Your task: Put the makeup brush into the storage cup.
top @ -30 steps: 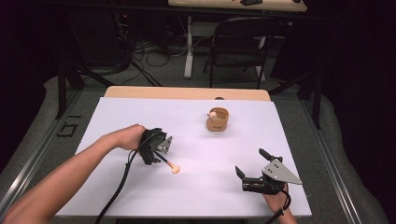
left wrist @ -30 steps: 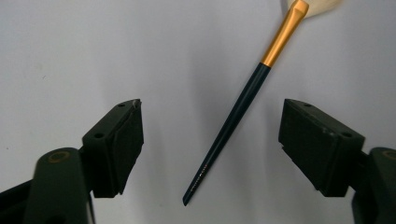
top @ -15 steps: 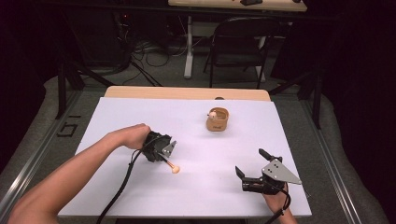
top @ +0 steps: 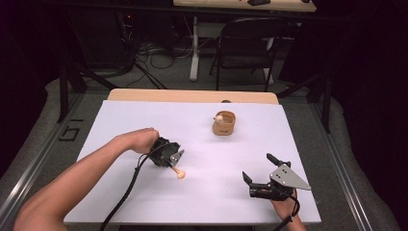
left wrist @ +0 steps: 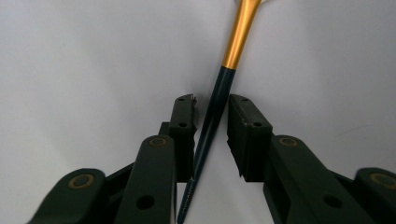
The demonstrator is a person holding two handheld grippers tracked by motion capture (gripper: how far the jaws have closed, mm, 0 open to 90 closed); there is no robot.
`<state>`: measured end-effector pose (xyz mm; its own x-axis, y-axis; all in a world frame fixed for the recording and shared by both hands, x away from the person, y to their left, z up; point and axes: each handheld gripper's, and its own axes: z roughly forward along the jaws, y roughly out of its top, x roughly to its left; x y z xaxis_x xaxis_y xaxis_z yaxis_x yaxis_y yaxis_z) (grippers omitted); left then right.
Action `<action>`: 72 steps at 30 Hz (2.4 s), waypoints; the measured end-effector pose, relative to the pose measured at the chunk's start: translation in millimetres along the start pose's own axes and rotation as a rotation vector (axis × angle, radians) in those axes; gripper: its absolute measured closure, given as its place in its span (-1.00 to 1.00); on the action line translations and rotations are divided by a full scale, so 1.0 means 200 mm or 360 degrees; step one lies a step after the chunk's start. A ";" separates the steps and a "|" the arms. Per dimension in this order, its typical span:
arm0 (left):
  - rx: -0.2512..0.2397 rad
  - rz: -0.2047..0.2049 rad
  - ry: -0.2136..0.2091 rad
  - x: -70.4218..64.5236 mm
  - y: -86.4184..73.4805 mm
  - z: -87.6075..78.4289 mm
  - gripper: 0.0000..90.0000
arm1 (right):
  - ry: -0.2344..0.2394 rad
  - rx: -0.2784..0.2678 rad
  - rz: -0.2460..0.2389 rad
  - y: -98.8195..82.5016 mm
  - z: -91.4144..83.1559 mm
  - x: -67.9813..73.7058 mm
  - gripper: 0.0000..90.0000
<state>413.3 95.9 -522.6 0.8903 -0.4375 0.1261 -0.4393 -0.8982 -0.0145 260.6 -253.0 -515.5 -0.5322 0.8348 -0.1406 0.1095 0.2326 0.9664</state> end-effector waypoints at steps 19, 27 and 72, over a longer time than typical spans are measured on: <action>-0.0008 -0.0020 -0.0058 0.01 -0.01 0.00 0.83 | 0.0014 0.0001 -0.0011 0.00 0.00 0.01 -1.00; -0.0028 -0.0071 -0.0050 0.00 -0.01 0.00 0.83 | 0.0018 0.0008 -0.0009 0.00 0.00 0.00 -0.99; -0.0455 -0.0621 0.0195 -0.11 0.00 -0.18 0.84 | 0.0024 0.0027 0.0000 0.00 0.00 0.00 -0.99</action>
<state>389.8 107.3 -490.3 0.9819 -0.0477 0.1835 -0.1068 -0.9388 0.3274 260.8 -252.1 -515.9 -0.5448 0.8273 -0.1371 0.1237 0.2410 0.9626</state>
